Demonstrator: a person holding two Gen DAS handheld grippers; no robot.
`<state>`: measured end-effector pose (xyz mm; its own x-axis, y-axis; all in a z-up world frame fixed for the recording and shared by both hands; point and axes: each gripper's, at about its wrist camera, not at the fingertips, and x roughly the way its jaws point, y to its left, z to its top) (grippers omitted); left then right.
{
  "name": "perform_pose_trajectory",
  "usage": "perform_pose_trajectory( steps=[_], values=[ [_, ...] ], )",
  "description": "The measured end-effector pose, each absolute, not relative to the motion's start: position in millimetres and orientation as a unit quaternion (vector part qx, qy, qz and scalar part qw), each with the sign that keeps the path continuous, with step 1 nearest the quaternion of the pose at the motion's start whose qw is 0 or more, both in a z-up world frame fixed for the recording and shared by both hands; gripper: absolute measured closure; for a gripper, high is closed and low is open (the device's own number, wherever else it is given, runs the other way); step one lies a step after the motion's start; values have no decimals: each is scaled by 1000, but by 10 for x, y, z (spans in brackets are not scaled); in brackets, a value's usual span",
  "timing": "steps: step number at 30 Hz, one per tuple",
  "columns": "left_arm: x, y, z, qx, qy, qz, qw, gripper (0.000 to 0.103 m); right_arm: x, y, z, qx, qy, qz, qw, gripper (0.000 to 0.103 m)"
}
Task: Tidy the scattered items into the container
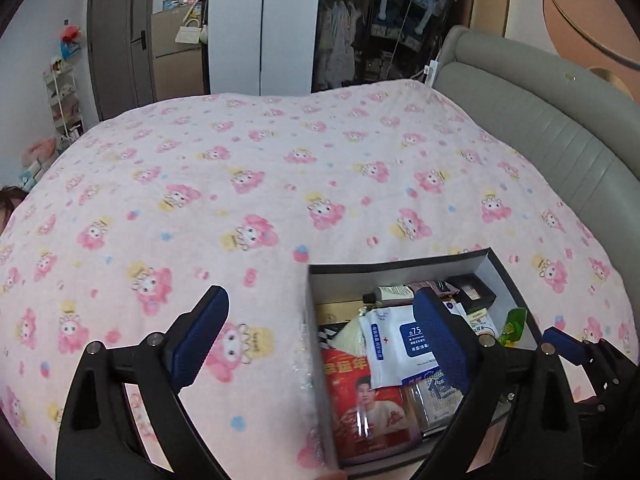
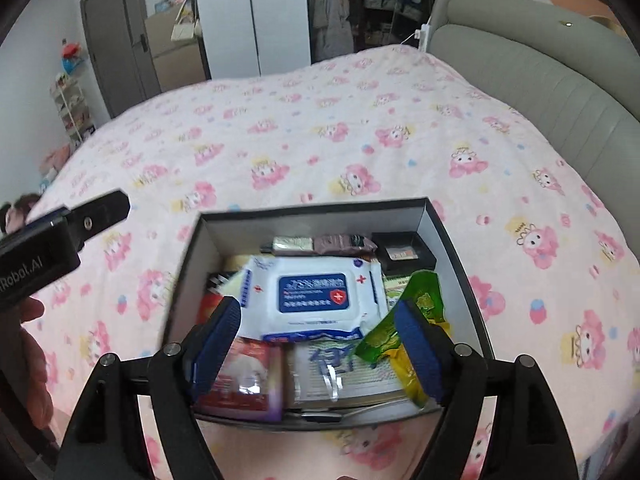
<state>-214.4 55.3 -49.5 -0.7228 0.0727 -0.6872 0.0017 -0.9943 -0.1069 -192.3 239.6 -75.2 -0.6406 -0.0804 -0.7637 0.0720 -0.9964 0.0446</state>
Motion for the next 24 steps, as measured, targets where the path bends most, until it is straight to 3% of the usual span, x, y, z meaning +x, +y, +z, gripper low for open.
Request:
perform_pose_trajectory(
  steps=[7,24],
  values=[
    [-1846,316,-182,-357,-63,932,23,1,-1655,2206,-301,387,-10,-922,33,22],
    [-291,176,341,-306,-56,950,25,1,-300,2043,221,320,-16,-946,42,12]
  ],
)
